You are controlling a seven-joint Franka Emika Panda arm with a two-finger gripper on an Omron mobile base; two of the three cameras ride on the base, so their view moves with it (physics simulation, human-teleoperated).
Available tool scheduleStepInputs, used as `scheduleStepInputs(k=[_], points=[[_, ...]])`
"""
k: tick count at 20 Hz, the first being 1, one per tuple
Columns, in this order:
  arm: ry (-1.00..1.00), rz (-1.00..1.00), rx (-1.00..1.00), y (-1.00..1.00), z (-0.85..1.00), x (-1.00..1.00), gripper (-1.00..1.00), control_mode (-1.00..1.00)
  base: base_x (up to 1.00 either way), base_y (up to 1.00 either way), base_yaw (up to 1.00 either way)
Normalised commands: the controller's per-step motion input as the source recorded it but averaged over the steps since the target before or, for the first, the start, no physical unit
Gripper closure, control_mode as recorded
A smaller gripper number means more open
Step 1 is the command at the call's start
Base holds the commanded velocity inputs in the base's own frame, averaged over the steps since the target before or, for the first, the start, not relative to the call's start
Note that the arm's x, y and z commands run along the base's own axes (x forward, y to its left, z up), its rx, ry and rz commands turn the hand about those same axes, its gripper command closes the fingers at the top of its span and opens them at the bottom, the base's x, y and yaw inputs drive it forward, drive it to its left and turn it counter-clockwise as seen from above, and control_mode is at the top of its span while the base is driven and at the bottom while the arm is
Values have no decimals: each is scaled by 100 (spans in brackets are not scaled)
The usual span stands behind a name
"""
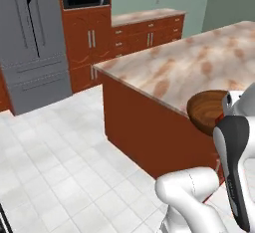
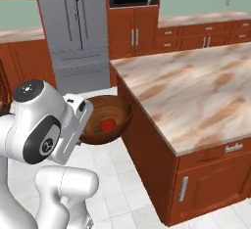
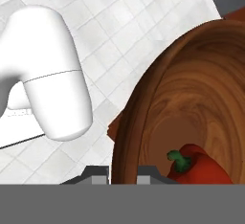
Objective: Pick the bell pepper from the cabinet and place it in the bowl. Then pick the bowl and place it in the sink. Then turn on the sink facuet.
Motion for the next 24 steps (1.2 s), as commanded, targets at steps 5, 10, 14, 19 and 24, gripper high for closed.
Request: scheduleStepInputs(k=[5, 10, 14, 19, 24], points=[[0, 0, 0, 0, 0, 0, 100, 100, 0, 0, -66], [0, 0, 0, 0, 0, 0, 100, 100, 0, 0, -65], [0, 0, 0, 0, 0, 0, 100, 100, 0, -7, -64], [0, 0, 0, 0, 0, 0, 100, 100, 0, -23, -58], [0, 0, 0, 0, 0, 0, 100, 100, 8, -35, -20]])
